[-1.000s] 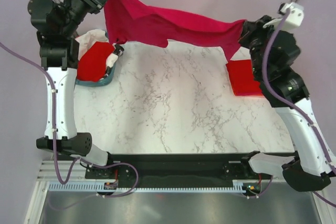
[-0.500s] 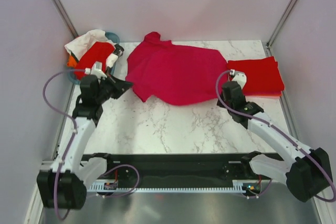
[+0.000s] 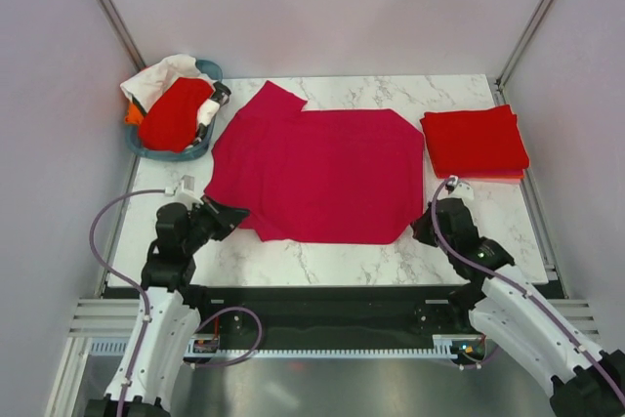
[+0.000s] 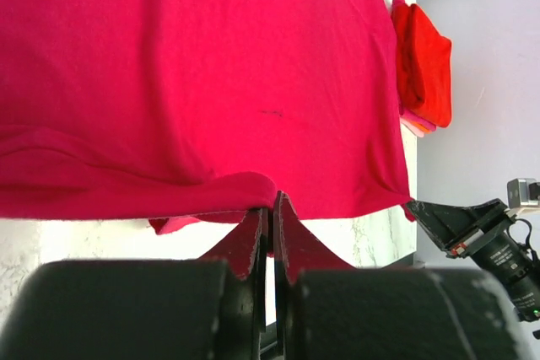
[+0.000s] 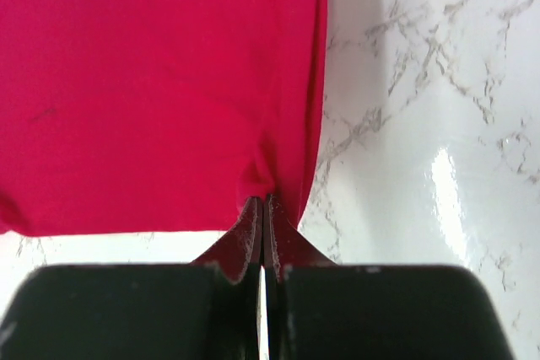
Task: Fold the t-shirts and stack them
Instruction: Flatten the tshirt out
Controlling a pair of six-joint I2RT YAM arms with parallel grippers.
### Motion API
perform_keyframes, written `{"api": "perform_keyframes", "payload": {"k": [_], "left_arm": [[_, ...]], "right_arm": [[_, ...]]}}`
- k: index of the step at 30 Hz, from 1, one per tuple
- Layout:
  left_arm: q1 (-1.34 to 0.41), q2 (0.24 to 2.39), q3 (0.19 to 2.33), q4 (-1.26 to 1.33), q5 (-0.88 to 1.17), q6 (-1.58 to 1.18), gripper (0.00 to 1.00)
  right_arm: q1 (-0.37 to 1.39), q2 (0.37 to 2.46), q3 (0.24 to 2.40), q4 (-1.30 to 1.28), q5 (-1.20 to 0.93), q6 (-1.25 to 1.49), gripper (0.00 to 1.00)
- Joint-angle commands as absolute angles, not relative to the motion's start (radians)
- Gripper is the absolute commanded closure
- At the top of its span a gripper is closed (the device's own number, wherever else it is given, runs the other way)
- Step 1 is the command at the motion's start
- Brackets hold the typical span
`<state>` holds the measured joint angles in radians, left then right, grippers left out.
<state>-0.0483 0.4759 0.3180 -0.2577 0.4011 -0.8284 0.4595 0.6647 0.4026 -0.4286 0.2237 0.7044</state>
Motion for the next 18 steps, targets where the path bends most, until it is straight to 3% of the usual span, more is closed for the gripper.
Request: {"api": "perform_keyframes", "payload": {"k": [1,8,18], "left_arm": [[-0.049,0.402,0.301,-0.302,0.394,-0.842,0.98],[-0.049,0.454,0.333,-0.307,0.339,-0.836,0.98],[-0.048,0.586,0.508,-0.308,0.258,-0.782,0.98]], "right_arm": [[0.456,0.589,0.403,-0.497,0.166,0.764,1.0],[0.457,0.639,0.452,-0.514,0.259,0.747,1.0],[0.457,1.0,0.633,-0.485,0.434,0.663,1.0]]}}
